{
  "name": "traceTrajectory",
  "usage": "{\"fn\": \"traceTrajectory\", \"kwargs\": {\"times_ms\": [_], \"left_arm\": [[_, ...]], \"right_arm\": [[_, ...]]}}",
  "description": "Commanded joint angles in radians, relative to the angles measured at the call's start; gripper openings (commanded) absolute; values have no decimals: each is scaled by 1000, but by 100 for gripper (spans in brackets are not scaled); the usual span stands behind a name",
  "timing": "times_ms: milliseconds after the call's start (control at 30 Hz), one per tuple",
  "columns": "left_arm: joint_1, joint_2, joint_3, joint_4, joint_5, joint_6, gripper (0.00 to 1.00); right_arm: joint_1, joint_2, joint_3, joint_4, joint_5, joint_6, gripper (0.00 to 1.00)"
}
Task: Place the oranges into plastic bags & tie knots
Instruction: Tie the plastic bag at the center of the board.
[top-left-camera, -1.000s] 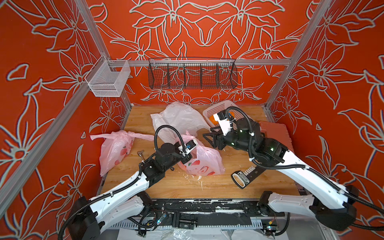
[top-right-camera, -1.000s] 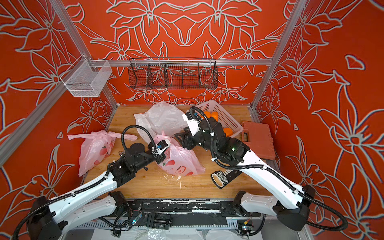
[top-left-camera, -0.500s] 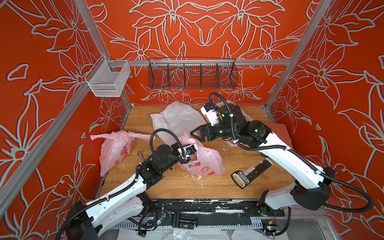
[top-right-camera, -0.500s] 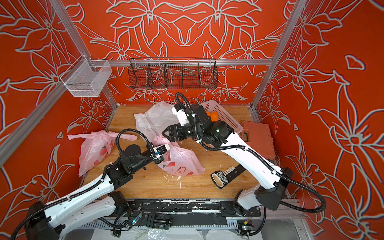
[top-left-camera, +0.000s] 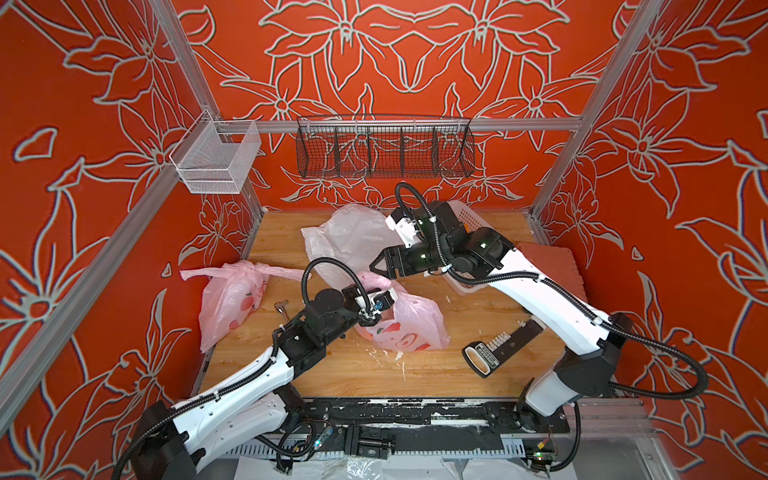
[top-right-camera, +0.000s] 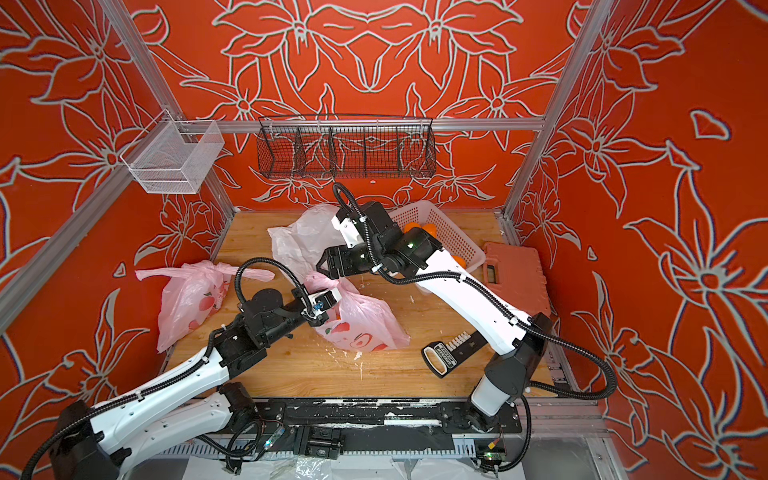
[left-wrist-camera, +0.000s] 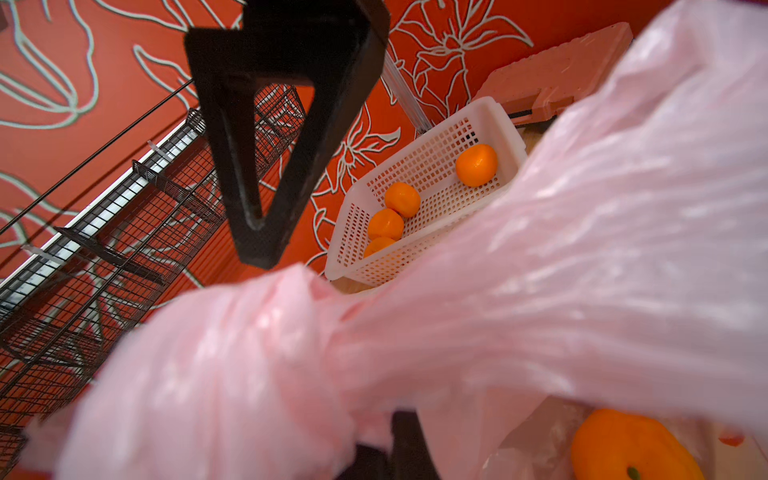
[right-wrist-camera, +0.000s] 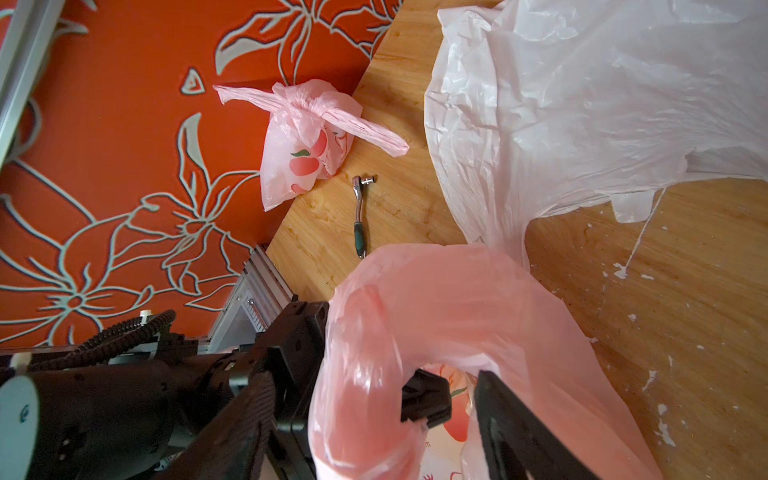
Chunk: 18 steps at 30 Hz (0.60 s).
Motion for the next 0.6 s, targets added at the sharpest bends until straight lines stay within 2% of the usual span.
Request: {"fn": "traceTrajectory", "kwargs": {"times_ms": [0, 167, 433, 567], "left_arm": [[1, 5, 32, 28, -28, 59, 0], [2, 7, 54, 16, -38, 139, 0], [1, 19, 74, -1, -41, 175, 0], [1, 18, 74, -4, -39, 174, 0]], "right_arm": [[-38, -15, 61, -63, -23, -36, 76], [-49, 37, 155, -147, -145, -92, 79], [-42, 135, 262, -166, -203, -76, 80], [-34, 185, 313, -200, -189, -72, 81]]}}
